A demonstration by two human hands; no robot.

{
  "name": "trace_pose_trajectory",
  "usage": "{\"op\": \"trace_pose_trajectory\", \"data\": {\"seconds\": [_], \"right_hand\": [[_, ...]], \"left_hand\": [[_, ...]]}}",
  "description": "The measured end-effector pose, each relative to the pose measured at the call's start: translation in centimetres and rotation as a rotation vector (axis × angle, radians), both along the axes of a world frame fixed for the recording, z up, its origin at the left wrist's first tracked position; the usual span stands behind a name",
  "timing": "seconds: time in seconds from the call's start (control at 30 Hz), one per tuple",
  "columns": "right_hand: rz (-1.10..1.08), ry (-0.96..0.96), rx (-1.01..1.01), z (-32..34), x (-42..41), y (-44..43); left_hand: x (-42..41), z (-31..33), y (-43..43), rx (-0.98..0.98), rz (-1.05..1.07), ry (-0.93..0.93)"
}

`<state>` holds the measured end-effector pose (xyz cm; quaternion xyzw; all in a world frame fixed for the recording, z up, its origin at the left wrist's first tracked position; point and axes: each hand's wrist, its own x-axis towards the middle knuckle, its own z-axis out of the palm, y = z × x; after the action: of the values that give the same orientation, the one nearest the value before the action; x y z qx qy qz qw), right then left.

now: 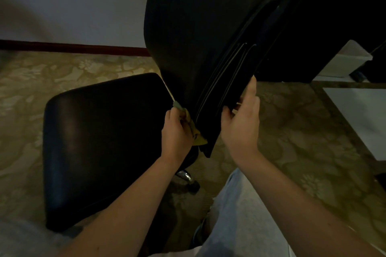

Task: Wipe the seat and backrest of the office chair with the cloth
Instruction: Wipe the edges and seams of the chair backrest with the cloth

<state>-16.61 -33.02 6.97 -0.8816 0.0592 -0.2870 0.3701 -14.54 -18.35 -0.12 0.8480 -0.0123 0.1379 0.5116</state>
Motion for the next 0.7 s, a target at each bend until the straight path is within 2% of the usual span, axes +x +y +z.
{"op": "trace_pose_trajectory", "data": {"seconds": [0.13, 0.33, 0.5, 0.7], "right_hand": [[0.012, -0.011, -0.006, 0.1, -0.2, -0.1], [0.054, -0.008, 0.049, 0.2, -0.3, -0.5], [0.096, 0.001, 0.127, 0.5, -0.5, -0.8], [0.168, -0.010, 0.151, 1.9, 0.2, -2.3]], "left_hand": [[-0.1, -2.7, -1.0, -0.062, 0.011, 0.164], [0.2, -3.6, -0.9, 0.173, -0.111, 0.376], [-0.1, -2.0, 3.0, 0.088, -0.095, 0.344], [-0.7, 5.5, 3.8, -0.108, -0.109, 0.186]]}}
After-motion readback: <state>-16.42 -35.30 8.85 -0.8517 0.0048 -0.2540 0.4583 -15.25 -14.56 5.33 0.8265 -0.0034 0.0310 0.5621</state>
